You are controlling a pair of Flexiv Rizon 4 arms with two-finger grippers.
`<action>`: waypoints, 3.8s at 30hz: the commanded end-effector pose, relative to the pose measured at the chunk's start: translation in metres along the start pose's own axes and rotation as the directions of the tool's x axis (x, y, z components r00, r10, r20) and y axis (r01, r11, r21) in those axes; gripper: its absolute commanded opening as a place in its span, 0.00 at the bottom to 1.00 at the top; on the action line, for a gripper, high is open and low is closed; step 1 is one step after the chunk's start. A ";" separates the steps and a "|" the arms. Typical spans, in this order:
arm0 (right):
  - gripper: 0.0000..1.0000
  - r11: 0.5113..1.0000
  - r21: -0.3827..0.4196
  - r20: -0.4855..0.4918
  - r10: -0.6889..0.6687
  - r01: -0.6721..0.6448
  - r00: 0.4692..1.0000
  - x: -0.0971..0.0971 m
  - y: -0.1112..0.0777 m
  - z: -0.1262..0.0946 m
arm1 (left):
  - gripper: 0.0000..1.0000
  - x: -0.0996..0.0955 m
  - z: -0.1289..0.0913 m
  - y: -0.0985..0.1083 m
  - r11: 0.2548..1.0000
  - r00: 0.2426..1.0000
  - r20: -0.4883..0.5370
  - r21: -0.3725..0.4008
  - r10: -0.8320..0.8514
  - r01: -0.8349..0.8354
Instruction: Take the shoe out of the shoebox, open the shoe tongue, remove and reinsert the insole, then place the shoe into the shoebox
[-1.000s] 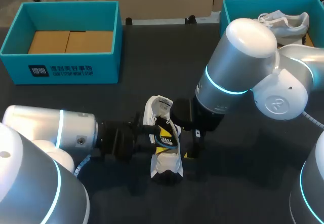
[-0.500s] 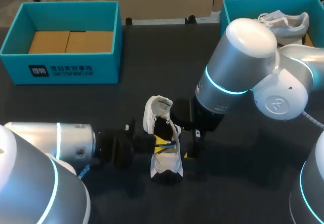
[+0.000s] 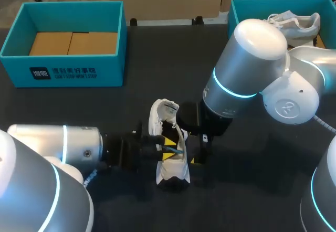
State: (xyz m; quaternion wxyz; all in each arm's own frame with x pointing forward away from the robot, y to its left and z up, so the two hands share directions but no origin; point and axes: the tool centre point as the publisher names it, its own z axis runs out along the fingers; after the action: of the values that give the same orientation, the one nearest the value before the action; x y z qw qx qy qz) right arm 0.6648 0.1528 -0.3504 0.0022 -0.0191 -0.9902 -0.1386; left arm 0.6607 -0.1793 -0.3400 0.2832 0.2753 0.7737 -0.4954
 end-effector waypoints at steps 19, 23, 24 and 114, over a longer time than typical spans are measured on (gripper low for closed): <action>1.00 1.000 -0.001 0.003 0.000 0.000 1.000 0.001 0.000 0.002 | 0.45 -0.029 -0.052 -0.023 1.000 0.946 -0.325 -0.003 0.015 -0.017; 1.00 1.000 -0.016 0.003 -0.002 0.002 1.000 0.000 -0.008 -0.008 | 0.40 -0.038 -0.057 -0.023 1.000 0.925 -0.379 0.004 0.013 -0.012; 1.00 1.000 -0.019 0.005 -0.002 0.002 1.000 -0.001 -0.012 -0.013 | 0.40 -0.039 -0.057 -0.023 1.000 0.916 -0.401 0.006 0.014 -0.013; 1.00 0.999 0.020 0.025 0.034 -0.035 0.999 -0.018 -0.166 -0.102 | 0.00 -0.061 -0.053 -0.010 0.861 0.055 -0.939 0.288 0.341 -0.420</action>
State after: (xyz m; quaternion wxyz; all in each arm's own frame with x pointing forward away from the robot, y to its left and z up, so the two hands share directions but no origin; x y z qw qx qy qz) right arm 0.6857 -0.0090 -0.3011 0.0012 -0.0385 -0.9934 -0.1076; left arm 0.6866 -0.1467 -0.2682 -0.1653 0.7097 0.6814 -0.0690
